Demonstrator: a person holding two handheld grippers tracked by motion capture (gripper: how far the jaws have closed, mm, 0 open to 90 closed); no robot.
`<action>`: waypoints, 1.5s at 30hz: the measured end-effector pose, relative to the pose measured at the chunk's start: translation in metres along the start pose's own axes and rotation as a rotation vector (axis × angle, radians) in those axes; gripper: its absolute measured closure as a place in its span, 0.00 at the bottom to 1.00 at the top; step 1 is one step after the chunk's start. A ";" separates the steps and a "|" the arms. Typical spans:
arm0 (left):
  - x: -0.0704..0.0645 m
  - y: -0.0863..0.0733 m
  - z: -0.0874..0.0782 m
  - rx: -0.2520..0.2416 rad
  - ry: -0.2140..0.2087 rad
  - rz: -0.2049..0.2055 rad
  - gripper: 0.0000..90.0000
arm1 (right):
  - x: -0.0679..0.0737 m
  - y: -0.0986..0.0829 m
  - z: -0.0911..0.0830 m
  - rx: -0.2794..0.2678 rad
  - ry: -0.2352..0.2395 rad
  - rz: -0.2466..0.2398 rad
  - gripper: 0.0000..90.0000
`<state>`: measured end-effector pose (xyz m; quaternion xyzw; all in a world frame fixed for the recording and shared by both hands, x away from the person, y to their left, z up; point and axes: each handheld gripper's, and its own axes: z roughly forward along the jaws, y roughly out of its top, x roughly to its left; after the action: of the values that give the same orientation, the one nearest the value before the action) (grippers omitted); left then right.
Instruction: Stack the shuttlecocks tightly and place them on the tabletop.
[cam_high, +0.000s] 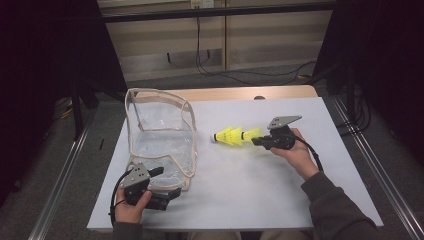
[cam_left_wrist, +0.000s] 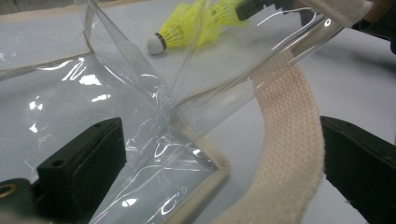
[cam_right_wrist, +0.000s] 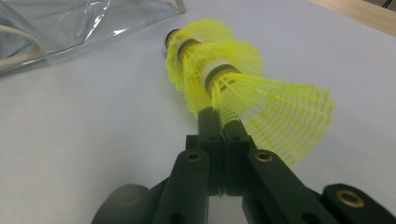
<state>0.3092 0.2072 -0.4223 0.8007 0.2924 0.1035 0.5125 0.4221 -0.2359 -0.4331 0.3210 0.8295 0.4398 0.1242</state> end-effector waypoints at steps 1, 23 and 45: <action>0.000 0.000 0.000 -0.001 0.000 -0.001 0.03 | 0.000 0.000 0.001 -0.001 0.000 -0.002 0.99; 0.000 0.000 0.000 -0.004 0.000 0.000 0.03 | 0.001 0.001 0.008 0.002 0.003 -0.006 0.99; 0.000 -0.001 0.001 -0.011 -0.003 -0.007 0.03 | 0.007 0.006 0.017 -0.004 0.011 0.006 0.99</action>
<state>0.3089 0.2069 -0.4231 0.7971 0.2937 0.1020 0.5177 0.4274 -0.2179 -0.4380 0.3206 0.8285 0.4435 0.1188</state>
